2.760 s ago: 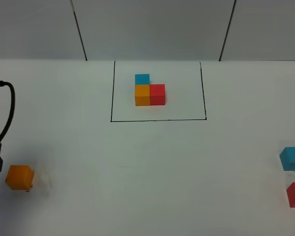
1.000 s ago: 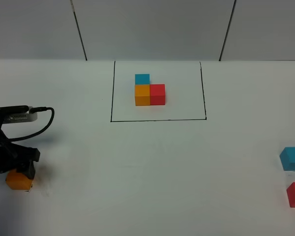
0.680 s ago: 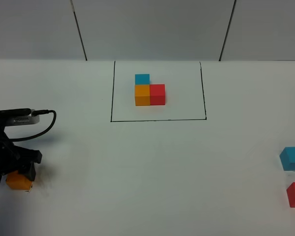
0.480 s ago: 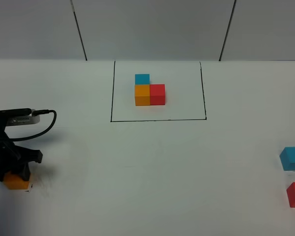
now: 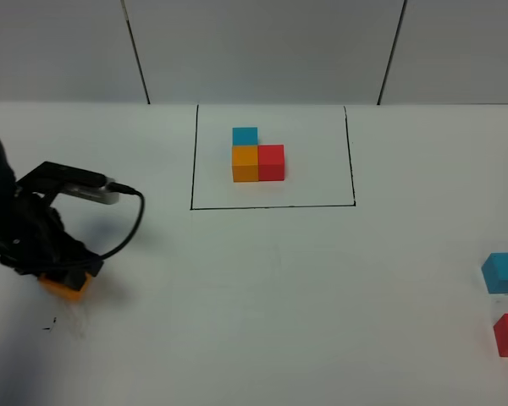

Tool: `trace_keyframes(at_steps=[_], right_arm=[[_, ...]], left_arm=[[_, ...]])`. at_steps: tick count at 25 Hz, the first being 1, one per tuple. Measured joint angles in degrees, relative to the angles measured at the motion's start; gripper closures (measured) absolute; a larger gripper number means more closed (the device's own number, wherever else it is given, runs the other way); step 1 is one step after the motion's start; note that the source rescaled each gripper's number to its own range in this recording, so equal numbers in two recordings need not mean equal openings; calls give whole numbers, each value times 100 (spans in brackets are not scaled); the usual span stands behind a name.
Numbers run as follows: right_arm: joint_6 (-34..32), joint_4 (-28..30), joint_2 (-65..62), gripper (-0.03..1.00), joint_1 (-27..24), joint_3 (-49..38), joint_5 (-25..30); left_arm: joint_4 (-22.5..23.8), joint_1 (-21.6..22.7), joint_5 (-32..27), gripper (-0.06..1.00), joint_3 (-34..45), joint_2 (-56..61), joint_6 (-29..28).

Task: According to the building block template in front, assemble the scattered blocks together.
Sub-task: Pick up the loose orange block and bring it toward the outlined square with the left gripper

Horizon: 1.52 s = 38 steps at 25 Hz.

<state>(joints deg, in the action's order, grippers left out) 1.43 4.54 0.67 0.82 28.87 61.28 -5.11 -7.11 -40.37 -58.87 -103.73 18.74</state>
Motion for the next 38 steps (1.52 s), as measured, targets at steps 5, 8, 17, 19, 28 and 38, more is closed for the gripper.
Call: trace_keyframes(at_steps=[5,8,17,19,28,38], right_arm=[[-4,0,0,96,0,0,0],[-4,0,0,96,0,0,0],[-4,0,0,96,0,0,0],[-4,0,0,96,0,0,0],[-4,0,0,96,0,0,0],[-4,0,0,96,0,0,0]], left_arm=[[-382,-1138,-525,94,-873,-12,955],[-424,-1818,-767,94,-1396,-22,1422],[399,-3249,-1605,94,-2505,-396,1765],[511,-3382,-1622,94,-2539,-536,1759],[448,-3536,-1393,94,-2554,-1260,2001],[298,-3681,-1208,94,-2573,-1728,2762]])
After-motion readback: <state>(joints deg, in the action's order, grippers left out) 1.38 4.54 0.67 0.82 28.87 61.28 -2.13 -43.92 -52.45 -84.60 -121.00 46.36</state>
